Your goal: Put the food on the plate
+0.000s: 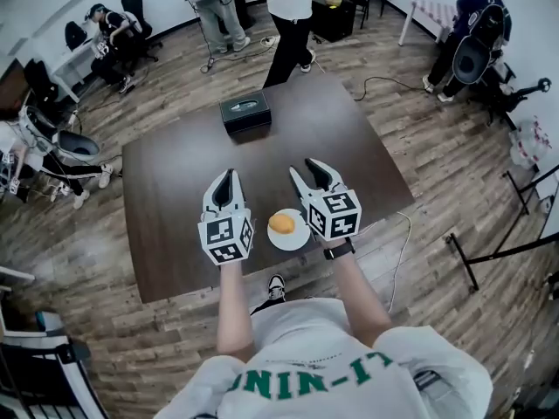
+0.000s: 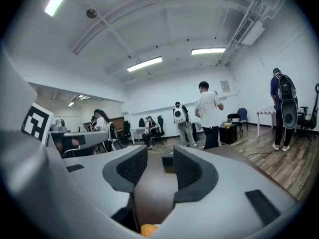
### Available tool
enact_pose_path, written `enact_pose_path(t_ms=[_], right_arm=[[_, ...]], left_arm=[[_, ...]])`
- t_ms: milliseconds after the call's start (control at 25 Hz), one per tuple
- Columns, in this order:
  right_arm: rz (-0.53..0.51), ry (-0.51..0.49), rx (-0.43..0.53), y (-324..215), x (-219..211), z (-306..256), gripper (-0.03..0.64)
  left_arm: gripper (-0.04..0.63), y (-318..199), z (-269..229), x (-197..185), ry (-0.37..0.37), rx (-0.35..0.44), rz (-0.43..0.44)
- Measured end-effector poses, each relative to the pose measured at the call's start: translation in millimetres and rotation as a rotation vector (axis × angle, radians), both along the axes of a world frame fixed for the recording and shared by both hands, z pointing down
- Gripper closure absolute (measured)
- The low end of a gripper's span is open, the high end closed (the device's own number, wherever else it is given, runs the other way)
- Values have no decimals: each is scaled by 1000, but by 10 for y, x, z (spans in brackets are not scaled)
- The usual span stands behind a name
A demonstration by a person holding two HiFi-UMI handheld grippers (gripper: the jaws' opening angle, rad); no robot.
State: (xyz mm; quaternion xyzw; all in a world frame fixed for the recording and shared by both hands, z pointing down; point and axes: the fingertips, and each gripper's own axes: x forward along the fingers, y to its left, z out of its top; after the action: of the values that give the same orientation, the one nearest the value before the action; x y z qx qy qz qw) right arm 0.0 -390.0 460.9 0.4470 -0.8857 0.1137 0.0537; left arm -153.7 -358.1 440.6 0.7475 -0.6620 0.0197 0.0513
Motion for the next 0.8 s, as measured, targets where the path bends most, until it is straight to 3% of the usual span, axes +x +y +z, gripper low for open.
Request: enact_pose_path(t_ms=[200,320,800], right_arm=[[28,36,119,84,66,-386,463],[41,46,182,129,95,-592,483],[49,16,231,162,96,-824,562]], left_arm=[[588,57,-249,66,36,23,16],[588,75,-415,122,3,51,17],[588,97,-561,171,-33,85,20]])
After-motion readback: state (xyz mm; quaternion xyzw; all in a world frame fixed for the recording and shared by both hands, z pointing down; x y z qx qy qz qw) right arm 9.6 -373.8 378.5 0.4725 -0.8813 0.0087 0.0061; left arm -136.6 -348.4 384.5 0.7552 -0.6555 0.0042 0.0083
